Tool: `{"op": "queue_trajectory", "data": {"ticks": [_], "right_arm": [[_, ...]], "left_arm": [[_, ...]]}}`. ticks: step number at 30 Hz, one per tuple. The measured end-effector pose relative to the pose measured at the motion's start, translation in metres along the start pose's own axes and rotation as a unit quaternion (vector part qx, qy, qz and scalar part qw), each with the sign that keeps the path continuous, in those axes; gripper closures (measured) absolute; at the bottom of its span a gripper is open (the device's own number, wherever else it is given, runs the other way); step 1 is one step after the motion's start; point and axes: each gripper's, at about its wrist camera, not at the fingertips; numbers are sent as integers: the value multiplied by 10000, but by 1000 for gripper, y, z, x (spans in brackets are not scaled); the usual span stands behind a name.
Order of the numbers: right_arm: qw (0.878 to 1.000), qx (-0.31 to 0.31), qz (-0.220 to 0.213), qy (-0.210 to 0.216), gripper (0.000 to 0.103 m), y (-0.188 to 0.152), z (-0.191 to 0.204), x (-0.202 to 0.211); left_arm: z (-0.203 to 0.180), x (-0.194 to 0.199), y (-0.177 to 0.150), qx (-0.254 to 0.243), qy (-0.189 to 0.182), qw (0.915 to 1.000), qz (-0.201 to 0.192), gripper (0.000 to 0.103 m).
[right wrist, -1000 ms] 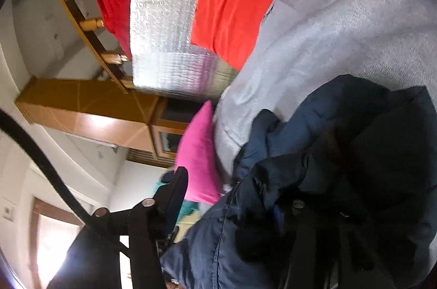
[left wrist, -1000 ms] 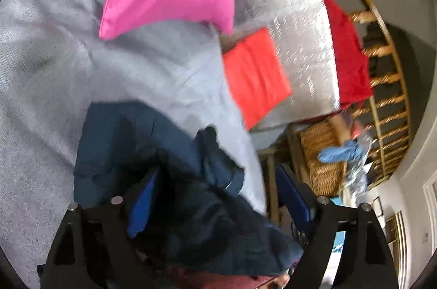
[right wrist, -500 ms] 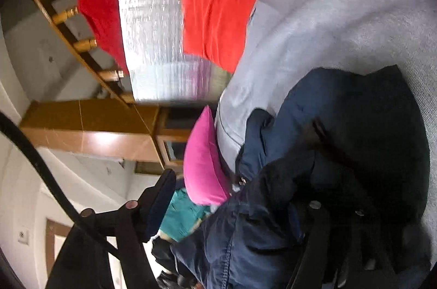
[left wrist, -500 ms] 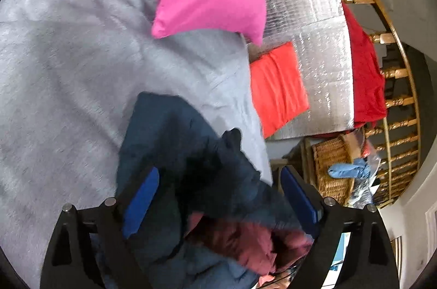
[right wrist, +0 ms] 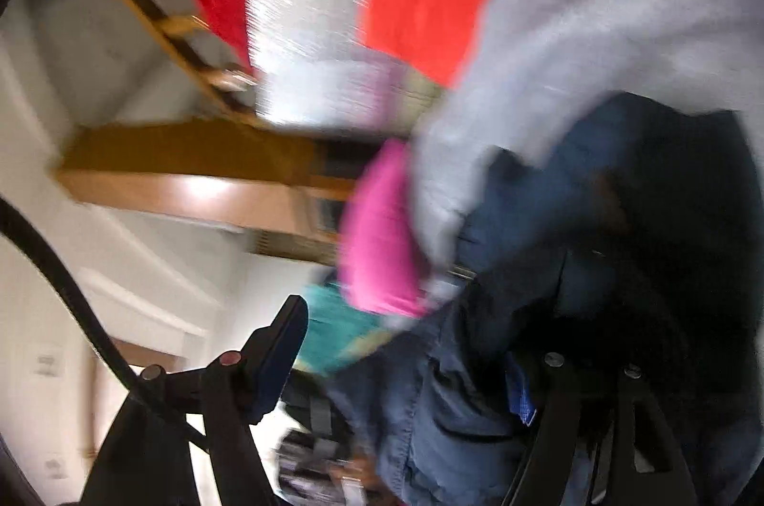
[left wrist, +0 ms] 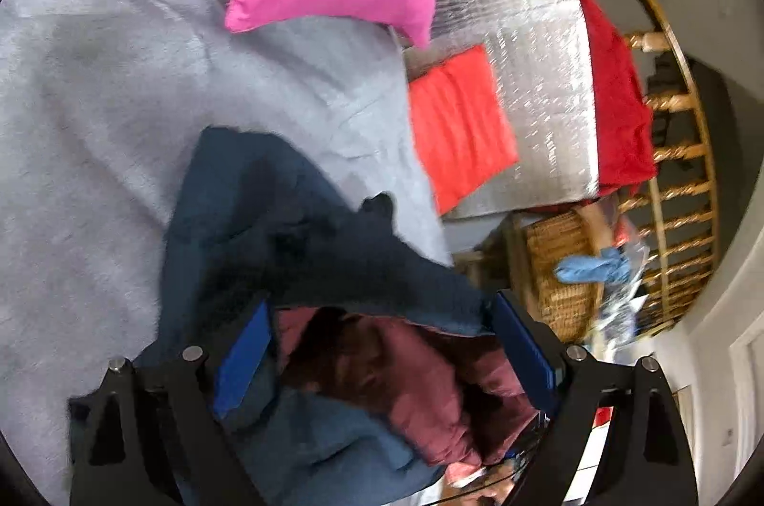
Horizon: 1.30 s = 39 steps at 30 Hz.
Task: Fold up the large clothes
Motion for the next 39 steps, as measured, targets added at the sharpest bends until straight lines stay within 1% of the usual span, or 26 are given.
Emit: {"op": "queue_trajectory", "data": {"ticks": [2, 3, 6, 11, 14, 17, 20, 22, 24, 25, 27, 28, 29, 30, 31, 32, 33, 34, 35, 36, 37, 38, 39], "right_arm": [[9981, -253, -301, 480, 23, 2, -7, 3], [9975, -296, -385, 521, 21, 2, -10, 1], [9967, -448, -555, 400, 21, 4, -23, -6], [9952, -666, -498, 513, 20, 16, -39, -14], [9936, -790, -520, 611, 18, 24, -44, -17], [9934, -795, -534, 629, 17, 27, -44, -18], [9931, -723, -625, 676, 17, 30, -42, -14], [9938, -627, -726, 558, 17, 32, -38, -9], [9947, -510, -860, 218, 17, 33, -34, 0], [9945, -423, -948, -128, 17, 35, -32, 5], [9900, -218, -1131, -818, 17, 37, -25, 14], [9840, -49, -1239, -1277, 19, 37, -19, 18], [9796, 70, -1290, -1539, 20, 37, -16, 20], [9718, 288, -1337, -1920, 25, 38, -10, 21], [9651, 471, -1334, -2205, 30, 37, -5, 20], [9572, 669, -1296, -2501, 32, 36, 0, 16], [9508, 846, -1216, -2721, 36, 34, 3, 10], [9467, 957, -1123, -2864, 37, 32, 4, 3], [9404, 1059, -1042, -3060, 37, 29, 5, -6], [9312, 1174, -973, -3311, 39, 26, 3, -17], [9252, 1262, -893, -3465, 52, 24, 0, -25], [9163, 1395, -720, -3683, 61, 21, -4, -37], [9079, 1478, -692, -3862, 65, 19, -7, -42]], "left_arm": [[1, -6, 1, 32, -61, 9999, -127, 12], [2, -9, 2, 61, -102, 9998, -154, 12], [1, -18, 3, 60, -195, 9996, -172, 12], [-9, -14, 12, -173, -511, 9978, -397, 12], [-10, -9, 18, -182, -547, 9967, -565, 12], [-7, -10, 23, -157, -486, 9968, -612, 12], [-4, -15, 23, -183, -243, 9982, -518, 12], [-3, -18, 23, -188, -104, 9987, -453, 12], [-2, -19, 21, -223, 88, 9989, -396, 12], [-2, -18, 21, -264, 201, 9986, -404, 12], [-4, -17, 19, -383, 513, 9967, -491, 12], [-5, -15, 18, -432, 689, 9954, -514, 12], [-5, -14, 17, -493, 915, 9932, -526, 12], [-5, -14, 17, -548, 1095, 9910, -535, 12], [-6, -14, 16, -621, 1319, 9878, -549, 12], [-6, -14, 14, -695, 1591, 9833, -539, 12], [-5, -16, 12, -758, 1894, 9777, -491, 12], [-2, -18, 10, -800, 2088, 9737, -442, 12], [1, -22, 8, -870, 2342, 9677, -340, 12], [4, -23, 6, -889, 2485, 9642, -252, 12], [8, -27, 4, -890, 2616, 9610, -136, 13], [12, -31, 1, -886, 2707, 9586, 9, 13], [15, -34, -1, -884, 2773, 9567, 79, 13]]}}
Point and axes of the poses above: each gripper's, at about its wrist camera, not at the fingertips, and x roughly against the way its jaws point, z to its left, y to its top, and after that the axes turned 13 degrees about -y, right-handed
